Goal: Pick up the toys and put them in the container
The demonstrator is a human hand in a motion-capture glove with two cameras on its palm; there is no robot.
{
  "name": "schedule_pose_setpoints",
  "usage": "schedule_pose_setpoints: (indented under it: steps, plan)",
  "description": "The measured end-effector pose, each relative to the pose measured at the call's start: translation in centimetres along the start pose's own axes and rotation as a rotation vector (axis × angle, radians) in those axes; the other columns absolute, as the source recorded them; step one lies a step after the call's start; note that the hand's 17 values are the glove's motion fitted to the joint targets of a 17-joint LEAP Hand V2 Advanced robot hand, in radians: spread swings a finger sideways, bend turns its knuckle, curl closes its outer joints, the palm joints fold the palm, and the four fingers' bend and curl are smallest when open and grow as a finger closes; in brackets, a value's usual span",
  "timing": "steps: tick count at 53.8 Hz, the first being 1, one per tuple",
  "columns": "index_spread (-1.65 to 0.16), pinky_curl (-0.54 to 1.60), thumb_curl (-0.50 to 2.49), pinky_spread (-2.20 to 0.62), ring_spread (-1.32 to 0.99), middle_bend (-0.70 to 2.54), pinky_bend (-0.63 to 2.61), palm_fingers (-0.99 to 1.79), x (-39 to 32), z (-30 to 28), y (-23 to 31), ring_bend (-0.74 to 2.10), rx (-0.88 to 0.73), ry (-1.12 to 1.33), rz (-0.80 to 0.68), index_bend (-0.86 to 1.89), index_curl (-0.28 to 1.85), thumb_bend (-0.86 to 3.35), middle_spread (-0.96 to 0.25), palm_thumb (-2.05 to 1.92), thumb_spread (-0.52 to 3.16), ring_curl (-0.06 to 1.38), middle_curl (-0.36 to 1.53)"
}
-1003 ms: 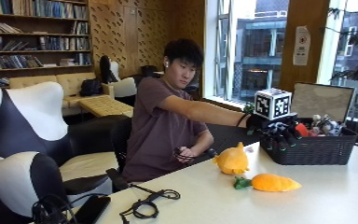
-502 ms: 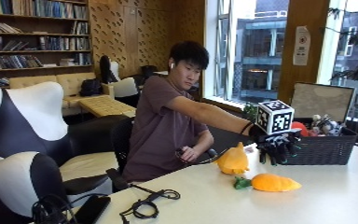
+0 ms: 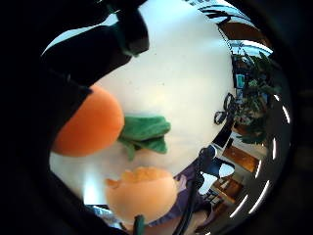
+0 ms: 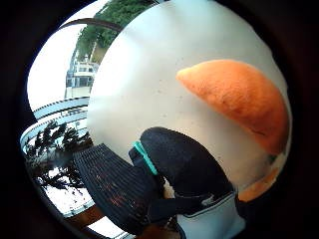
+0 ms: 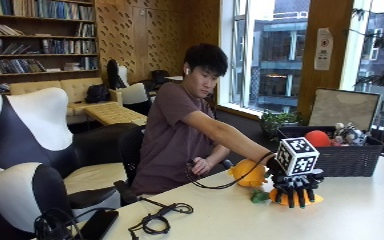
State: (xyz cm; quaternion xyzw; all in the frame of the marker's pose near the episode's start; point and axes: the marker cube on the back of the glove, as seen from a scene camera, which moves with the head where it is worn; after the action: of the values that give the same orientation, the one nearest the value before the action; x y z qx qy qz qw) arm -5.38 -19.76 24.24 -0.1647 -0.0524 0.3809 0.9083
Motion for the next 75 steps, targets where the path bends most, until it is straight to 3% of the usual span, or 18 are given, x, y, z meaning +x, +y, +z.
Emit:
schedule_pose_setpoints:
  steps: [13,16,20,31,37,39,40,42,53,65,75]
  plan:
    - [-0.07,0.36,0.19,0.04,0.01,0.23,1.12,-0.09,-0.4,2.0,-0.3,0.66,-0.001,0.069,0.004,0.08,0.16,-0.06,0.10,-0.08,1.10,0.40,0.39]
    - [-0.08,0.36,0.19,0.03,-0.02,0.28,1.10,0.02,-0.5,2.1,-0.3,0.71,0.029,0.082,-0.001,0.12,0.17,-0.05,0.08,-0.05,1.11,0.42,0.41]
    - [-0.11,0.29,0.21,-0.03,-0.13,0.46,0.94,0.37,-0.5,2.1,-0.7,0.83,0.089,0.095,-0.028,0.26,0.21,-0.02,0.01,-0.01,1.15,0.42,0.47]
    - [-0.19,0.31,0.23,-0.23,-0.33,0.77,0.91,0.82,-0.5,1.5,-1.8,1.15,0.214,0.002,-0.114,0.44,0.30,0.01,-0.16,0.05,1.30,0.55,0.66]
    - [-0.22,0.36,0.28,-0.31,-0.37,0.89,1.00,1.10,0.2,-0.8,-2.6,1.23,0.279,-0.046,-0.132,0.62,0.39,0.09,-0.24,0.20,1.38,0.60,0.75]
    - [-0.23,0.39,0.33,-0.32,-0.37,0.91,1.04,1.12,0.3,-1.7,-2.6,1.27,0.301,-0.044,-0.141,0.66,0.42,0.14,-0.25,0.33,1.33,0.63,0.78]
    - [-0.24,0.39,0.29,-0.33,-0.38,0.92,1.01,1.02,0.3,-2.2,-2.6,1.26,0.311,-0.040,-0.149,0.67,0.44,0.09,-0.26,0.22,1.38,0.63,0.79]
    - [-0.24,0.42,0.39,-0.35,-0.38,0.94,1.08,1.12,0.3,-3.6,-2.5,1.29,0.333,-0.032,-0.174,0.73,0.48,0.19,-0.27,0.45,1.25,0.65,0.82]
    - [-0.26,0.46,0.53,-0.38,-0.39,1.12,1.08,1.14,-0.3,-13.1,-0.7,1.33,0.401,-0.044,-0.304,1.01,0.66,0.17,-0.30,0.57,0.98,0.68,0.94]
    - [-0.25,0.48,0.65,-0.40,-0.39,1.19,1.07,1.07,-4.3,-22.3,5.0,1.37,0.463,-0.101,-0.505,1.11,0.81,0.14,-0.30,0.61,0.80,0.70,1.00]
    - [-0.24,0.49,0.74,-0.40,-0.38,1.21,1.07,1.07,-10.6,-24.1,11.9,1.38,0.510,-0.120,-0.989,1.11,0.89,0.12,-0.29,0.61,0.70,0.71,1.02]
